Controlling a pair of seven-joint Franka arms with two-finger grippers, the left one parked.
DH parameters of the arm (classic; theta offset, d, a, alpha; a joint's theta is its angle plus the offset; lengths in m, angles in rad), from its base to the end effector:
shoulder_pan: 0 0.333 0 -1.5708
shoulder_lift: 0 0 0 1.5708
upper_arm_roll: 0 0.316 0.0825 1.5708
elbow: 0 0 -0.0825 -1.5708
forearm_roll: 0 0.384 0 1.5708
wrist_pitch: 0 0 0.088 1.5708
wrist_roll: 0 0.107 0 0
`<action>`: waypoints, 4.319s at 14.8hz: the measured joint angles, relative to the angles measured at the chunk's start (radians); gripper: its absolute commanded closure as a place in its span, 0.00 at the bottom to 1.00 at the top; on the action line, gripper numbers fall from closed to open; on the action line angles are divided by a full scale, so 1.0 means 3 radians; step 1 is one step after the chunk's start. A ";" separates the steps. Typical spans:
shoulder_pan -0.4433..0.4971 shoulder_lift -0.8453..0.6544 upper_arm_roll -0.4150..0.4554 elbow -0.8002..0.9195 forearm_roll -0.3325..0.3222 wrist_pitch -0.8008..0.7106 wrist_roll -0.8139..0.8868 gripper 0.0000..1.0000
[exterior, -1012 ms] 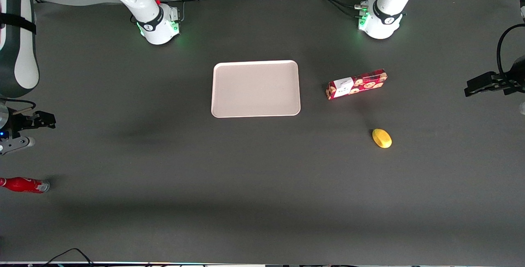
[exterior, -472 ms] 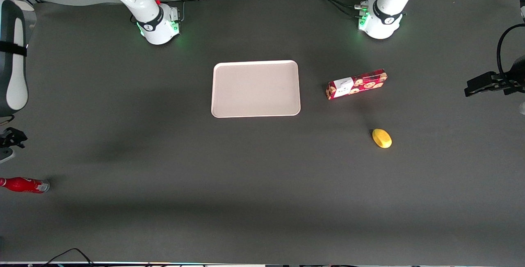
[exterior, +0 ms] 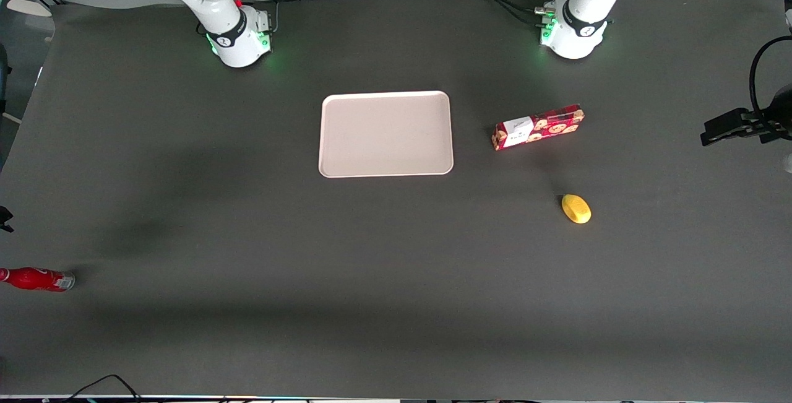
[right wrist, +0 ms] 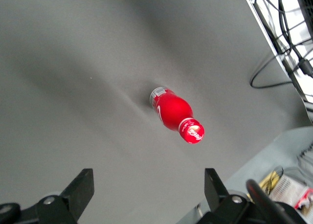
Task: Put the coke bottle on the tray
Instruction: 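Lower the open right gripper over the bottle's neck, then close the right gripper around the bottle's neck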
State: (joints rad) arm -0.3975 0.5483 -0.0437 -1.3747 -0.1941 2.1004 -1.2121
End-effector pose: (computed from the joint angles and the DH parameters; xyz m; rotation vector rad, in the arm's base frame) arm 0.6588 -0.3141 0.4162 2.6136 1.2030 -0.0372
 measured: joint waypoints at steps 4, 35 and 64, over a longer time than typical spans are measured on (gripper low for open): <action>-0.0085 0.0160 0.0001 0.0226 0.0356 -0.0001 -0.0564 0.00; -0.0352 0.0992 0.0123 0.0973 0.0899 0.0122 -0.1392 0.30; -0.0162 0.0463 0.0132 0.0927 0.0680 -0.0728 -0.0429 1.00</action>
State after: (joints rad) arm -0.4462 0.6871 -0.0039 -1.0966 0.0099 1.8819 -1.3408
